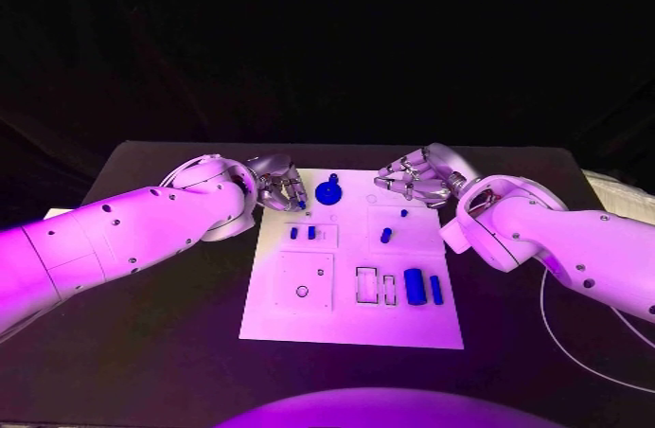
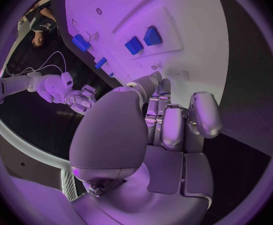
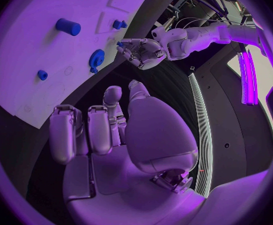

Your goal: Assemble the parts on the task board

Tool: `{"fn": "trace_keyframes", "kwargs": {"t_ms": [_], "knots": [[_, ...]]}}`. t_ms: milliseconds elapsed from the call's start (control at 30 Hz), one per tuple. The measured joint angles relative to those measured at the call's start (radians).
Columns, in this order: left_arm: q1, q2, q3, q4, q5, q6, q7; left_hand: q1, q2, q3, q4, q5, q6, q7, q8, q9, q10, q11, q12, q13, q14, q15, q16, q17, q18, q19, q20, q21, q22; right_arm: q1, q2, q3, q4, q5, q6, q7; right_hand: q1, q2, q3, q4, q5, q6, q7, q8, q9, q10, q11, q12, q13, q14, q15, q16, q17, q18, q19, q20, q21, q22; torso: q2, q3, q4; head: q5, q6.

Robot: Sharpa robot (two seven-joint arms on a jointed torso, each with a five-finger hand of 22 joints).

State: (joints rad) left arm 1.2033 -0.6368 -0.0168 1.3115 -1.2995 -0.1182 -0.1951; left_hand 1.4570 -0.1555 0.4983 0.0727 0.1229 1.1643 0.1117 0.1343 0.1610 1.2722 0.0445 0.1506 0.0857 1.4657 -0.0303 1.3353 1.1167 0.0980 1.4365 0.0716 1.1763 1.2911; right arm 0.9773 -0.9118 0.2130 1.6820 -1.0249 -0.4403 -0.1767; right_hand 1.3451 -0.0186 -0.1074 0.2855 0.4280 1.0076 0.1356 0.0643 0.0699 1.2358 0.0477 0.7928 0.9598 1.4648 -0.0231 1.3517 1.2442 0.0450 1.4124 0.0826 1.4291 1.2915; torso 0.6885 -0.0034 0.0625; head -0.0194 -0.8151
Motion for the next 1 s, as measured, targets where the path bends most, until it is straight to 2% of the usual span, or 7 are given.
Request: {"fn": "trace_keyframes", "kwargs": {"t_ms": [600,1000], "knots": [[-0.008,0.030,-0.003,-0.009,-0.028,0.020,0.004,-0.004,-0.004,-0.003,-0.003,-0.005,0.000,0.000,-0.003,0.000,0.000,0.000,-0.004,0.000,0.000,0.000,0.000,0.003,0.001,0.000,0.000,0.000,0.000,0.000,0.001,0.000,-0.001,0.000,0.000,0.000,0.000,0.000,0.000,0.000,0.000,0.000,0.000,0.000,0.000,0.000,0.000,0.000,0.000,0.000,0.000,0.000,0.000,0.000,0.000,0.000,0.000,0.000,-0.001,0.0003,-0.0003,-0.003,-0.005],[-0.011,0.033,-0.001,-0.011,-0.039,0.041,-0.001,-0.004,-0.004,0.000,-0.006,-0.005,-0.002,-0.002,-0.002,-0.003,0.000,0.000,-0.009,0.000,0.000,0.000,0.000,0.002,0.002,0.000,0.000,0.000,-0.001,-0.002,0.001,0.000,-0.001,0.000,0.000,0.000,0.000,0.000,0.000,0.000,0.000,0.000,0.000,0.000,0.000,0.000,0.000,0.000,0.000,0.000,0.000,0.000,0.000,0.000,0.000,0.000,0.000,0.000,-0.002,0.0006,0.0005,-0.004,-0.010]]}}
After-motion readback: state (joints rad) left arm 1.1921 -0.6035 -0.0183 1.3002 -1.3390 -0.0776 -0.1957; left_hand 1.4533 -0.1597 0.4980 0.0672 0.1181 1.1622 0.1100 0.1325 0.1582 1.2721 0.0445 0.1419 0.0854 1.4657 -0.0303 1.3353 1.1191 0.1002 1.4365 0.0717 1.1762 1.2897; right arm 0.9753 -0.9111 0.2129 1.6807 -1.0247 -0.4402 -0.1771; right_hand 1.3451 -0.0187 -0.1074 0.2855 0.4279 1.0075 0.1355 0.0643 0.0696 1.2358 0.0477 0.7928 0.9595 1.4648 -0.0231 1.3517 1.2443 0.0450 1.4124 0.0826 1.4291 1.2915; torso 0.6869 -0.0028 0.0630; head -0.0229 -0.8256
